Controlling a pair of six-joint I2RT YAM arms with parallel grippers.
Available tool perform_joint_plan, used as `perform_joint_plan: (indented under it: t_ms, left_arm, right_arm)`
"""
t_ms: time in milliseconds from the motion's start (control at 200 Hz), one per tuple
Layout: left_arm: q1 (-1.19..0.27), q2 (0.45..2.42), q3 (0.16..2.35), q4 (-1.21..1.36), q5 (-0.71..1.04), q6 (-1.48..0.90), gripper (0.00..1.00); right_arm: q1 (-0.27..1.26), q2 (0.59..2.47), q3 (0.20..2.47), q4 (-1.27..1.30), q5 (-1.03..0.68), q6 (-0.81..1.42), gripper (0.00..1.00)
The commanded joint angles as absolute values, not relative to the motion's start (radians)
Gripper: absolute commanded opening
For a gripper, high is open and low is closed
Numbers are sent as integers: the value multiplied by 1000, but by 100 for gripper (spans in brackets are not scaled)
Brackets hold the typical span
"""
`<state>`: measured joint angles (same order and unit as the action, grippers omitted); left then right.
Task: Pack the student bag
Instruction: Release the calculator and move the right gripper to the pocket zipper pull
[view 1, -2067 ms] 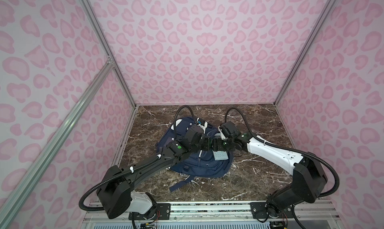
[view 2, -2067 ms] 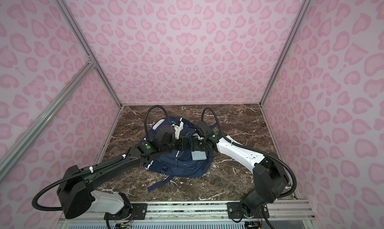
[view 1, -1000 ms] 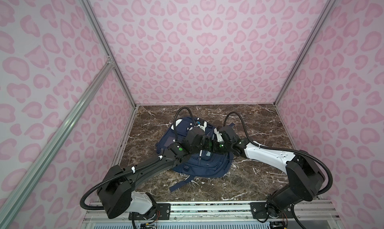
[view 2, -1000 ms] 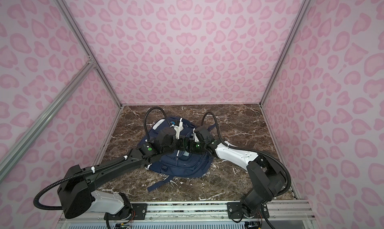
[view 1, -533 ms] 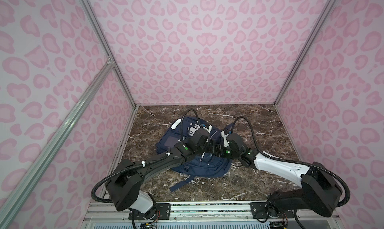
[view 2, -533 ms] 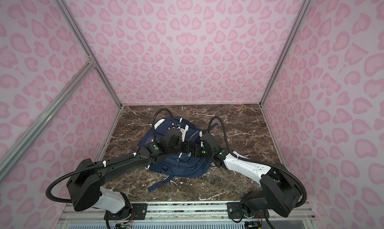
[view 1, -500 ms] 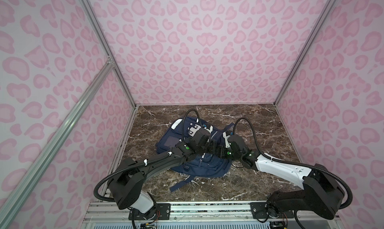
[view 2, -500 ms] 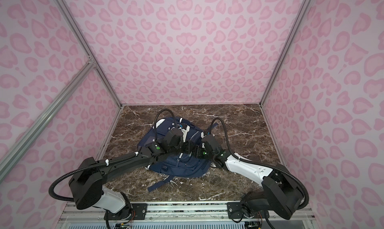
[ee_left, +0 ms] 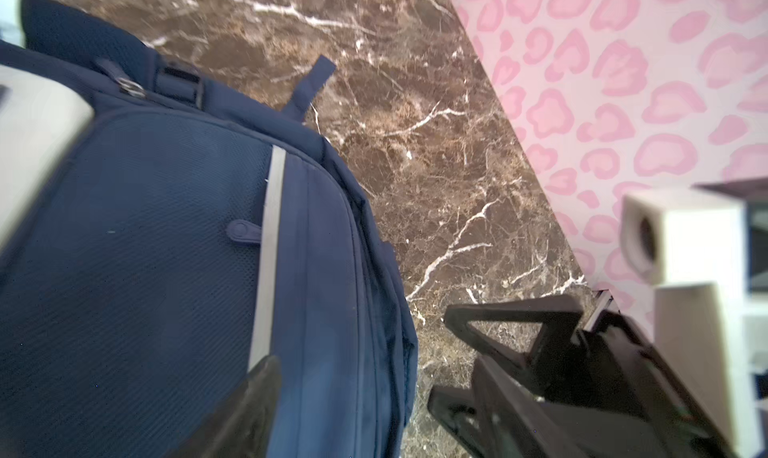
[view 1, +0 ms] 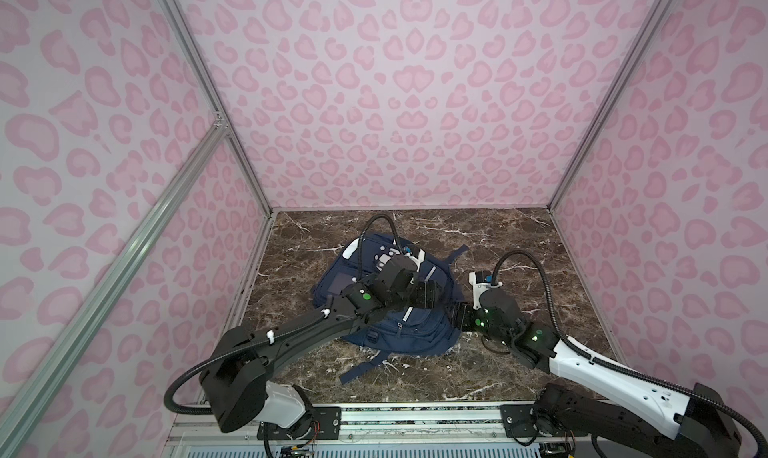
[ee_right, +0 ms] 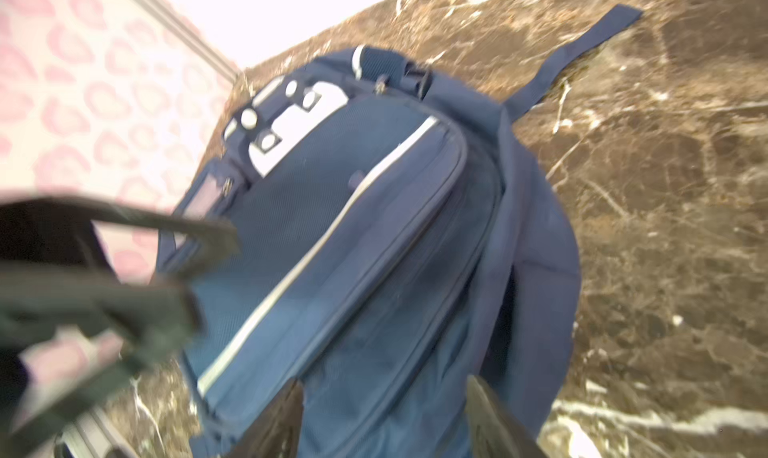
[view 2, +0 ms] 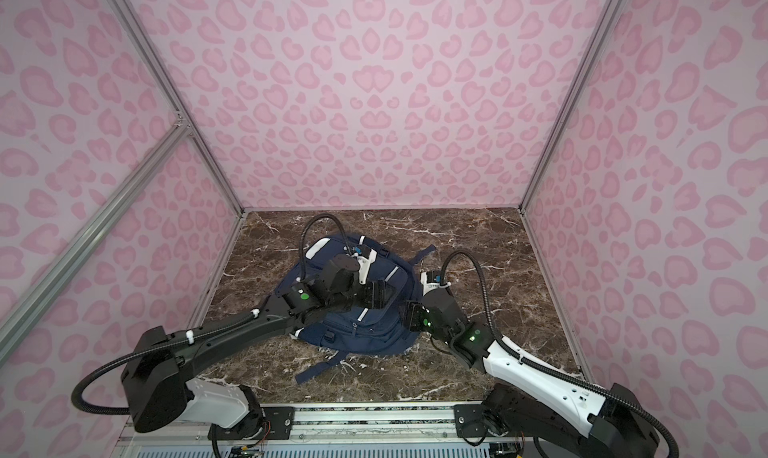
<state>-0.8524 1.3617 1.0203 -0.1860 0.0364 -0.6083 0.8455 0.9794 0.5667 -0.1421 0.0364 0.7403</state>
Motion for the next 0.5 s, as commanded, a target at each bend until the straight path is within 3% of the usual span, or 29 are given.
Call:
perform_joint_plan:
  t_ms: [0,90,210,320,495]
  left_arm:
    - [-817,1249,949,-262,-11,-634,78]
    - [-773,1133,857,-285,-32,-667,74]
    - [-736,1042,740,-260,-46,-725,68]
    - [-734,1021,673,-214,-49,-755,64]
    - [-730,1054,626,-160,-84,-772,61]
  right_arm:
    - [948,995,576,-159,148,754,67]
    - [1041,1059,606,-121,183,773,66]
    - [1154,1181,667,-65,258,784,58]
    - [1231,1291,745,-67,343,779,50]
    - [1252,1406,806,-49,321,814,48]
